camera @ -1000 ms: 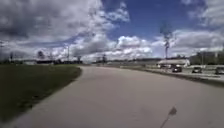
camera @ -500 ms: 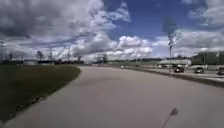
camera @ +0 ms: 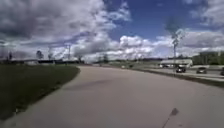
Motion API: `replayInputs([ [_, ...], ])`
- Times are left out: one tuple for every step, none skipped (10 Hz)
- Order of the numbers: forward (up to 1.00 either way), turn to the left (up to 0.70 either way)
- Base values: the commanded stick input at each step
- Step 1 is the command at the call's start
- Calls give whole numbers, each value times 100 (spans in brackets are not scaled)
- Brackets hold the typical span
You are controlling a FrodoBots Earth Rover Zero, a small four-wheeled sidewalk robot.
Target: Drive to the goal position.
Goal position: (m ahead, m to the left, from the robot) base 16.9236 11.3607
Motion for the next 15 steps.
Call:
replayInputs([
  [100,0],
  [100,0],
  [100,0],
  [100,0],
  [100,0],
  [100,0],
  [100,0],
  [100,0],
  [100,0],
  [100,0],
  [100,0],
  [100,5],
  [100,24],
  [100,39],
  [100,37],
])
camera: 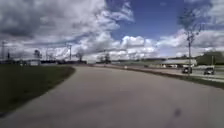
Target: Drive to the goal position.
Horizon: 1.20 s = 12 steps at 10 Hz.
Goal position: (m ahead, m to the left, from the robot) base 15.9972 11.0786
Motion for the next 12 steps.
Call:
replayInputs([
  [100,18],
  [100,2],
  [100,0],
  [100,0],
  [100,0],
  [100,0],
  [100,0],
  [100,0],
  [100,0],
  [100,0],
  [100,0],
  [100,0],
])
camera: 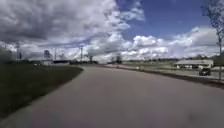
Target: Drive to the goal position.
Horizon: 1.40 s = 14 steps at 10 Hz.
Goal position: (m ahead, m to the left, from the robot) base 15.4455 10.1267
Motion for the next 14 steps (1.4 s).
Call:
replayInputs([
  [100,0],
  [100,0],
  [100,0],
  [100,0],
  [100,0],
  [100,0],
  [100,0],
  [100,0],
  [100,0],
  [100,0],
  [100,0],
  [100,0],
  [100,0],
  [100,0],
])
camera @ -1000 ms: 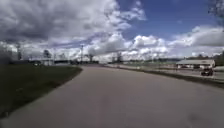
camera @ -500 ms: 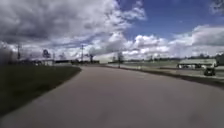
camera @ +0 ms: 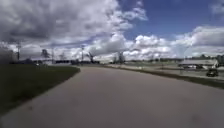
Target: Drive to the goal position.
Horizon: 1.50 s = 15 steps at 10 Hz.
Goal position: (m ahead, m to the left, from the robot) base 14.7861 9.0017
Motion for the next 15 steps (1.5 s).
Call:
replayInputs([
  [100,0],
  [100,0],
  [100,0],
  [100,0],
  [100,0],
  [100,0],
  [100,0],
  [100,0],
  [100,0],
  [100,0],
  [100,0],
  [100,0],
  [100,0],
  [100,0],
  [100,0],
])
